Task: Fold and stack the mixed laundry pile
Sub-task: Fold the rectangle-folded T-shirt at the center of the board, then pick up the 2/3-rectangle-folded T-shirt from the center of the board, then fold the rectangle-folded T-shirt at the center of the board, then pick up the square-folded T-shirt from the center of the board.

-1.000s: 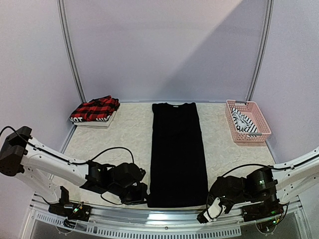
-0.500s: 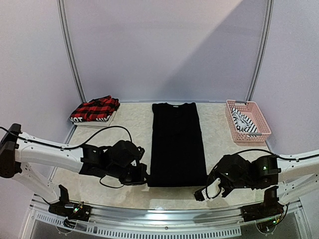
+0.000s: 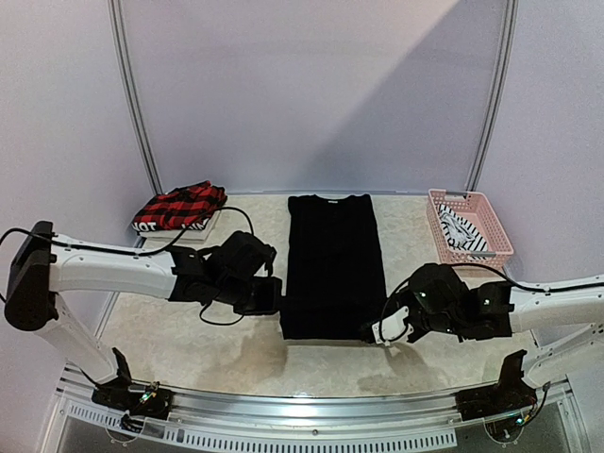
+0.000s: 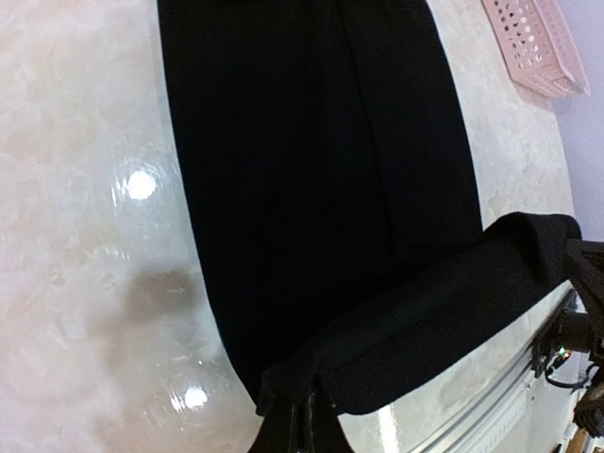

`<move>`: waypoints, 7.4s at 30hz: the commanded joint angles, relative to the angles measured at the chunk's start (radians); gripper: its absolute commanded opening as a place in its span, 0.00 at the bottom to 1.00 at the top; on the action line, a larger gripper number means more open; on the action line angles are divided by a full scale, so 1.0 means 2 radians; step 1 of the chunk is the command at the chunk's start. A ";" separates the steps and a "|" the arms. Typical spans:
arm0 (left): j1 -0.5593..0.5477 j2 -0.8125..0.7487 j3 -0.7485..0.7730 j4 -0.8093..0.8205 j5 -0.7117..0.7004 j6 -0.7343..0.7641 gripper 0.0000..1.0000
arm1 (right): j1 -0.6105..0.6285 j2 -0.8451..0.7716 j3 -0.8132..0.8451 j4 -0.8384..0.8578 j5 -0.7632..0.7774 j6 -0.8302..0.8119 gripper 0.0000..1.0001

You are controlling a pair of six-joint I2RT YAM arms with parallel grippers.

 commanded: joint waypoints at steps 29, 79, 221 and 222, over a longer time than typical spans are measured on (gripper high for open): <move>0.155 0.272 0.246 0.024 0.034 0.136 0.00 | -0.218 0.339 0.158 0.236 -0.068 -0.061 0.00; -0.010 0.135 0.158 -0.131 -0.045 0.706 0.46 | -0.242 0.125 0.151 -0.177 -0.347 0.115 0.56; 0.290 0.429 0.443 -0.021 0.270 0.104 0.73 | -0.385 0.562 0.605 -0.237 -0.431 0.471 0.40; 0.290 0.435 0.446 -0.020 0.275 0.103 0.74 | -0.385 0.567 0.608 -0.240 -0.430 0.472 0.40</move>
